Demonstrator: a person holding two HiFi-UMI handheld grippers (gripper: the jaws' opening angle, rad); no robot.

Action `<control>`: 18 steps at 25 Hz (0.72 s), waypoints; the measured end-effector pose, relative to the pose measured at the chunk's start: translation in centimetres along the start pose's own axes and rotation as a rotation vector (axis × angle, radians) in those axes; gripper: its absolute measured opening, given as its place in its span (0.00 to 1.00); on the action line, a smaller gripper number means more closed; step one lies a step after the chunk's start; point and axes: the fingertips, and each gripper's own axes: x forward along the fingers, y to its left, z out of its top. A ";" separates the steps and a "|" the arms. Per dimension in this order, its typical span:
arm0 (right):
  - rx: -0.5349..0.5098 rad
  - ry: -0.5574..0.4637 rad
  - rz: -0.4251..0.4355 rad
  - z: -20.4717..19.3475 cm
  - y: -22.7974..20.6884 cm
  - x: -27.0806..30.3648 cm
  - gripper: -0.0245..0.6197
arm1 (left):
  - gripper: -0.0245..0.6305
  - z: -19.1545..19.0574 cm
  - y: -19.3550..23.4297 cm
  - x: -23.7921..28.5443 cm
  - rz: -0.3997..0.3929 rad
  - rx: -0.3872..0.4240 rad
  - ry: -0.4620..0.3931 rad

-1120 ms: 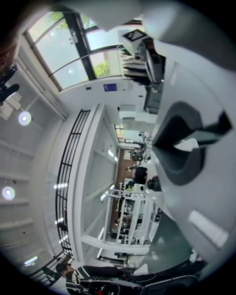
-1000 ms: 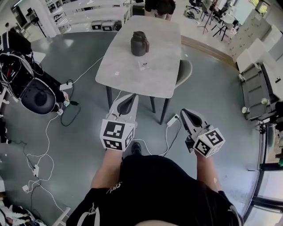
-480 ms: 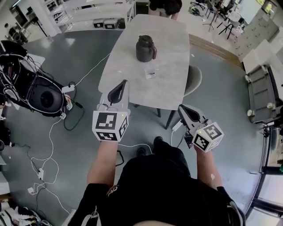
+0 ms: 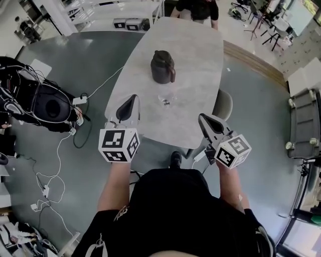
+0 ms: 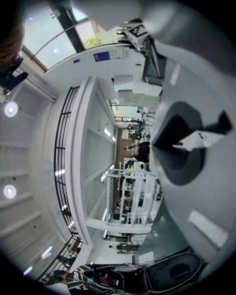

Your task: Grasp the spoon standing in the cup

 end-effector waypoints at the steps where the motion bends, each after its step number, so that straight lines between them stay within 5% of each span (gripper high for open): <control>1: -0.004 0.012 0.022 0.2 -0.9 0.5 0.03 | 0.05 0.0 -0.4 0.7 0.012 0.007 0.006; 5: -0.015 0.068 0.078 0.1 -3.5 3.3 0.03 | 0.05 -0.7 -0.9 2.6 0.042 0.021 0.027; 10: -0.018 0.129 0.151 -1.2 -1.3 8.0 0.03 | 0.05 -2.6 3.1 3.7 0.067 -0.025 0.057; 18: -0.036 0.187 0.152 -1.5 0.0 11.9 0.03 | 0.05 -3.4 5.3 6.0 -0.011 -0.038 0.068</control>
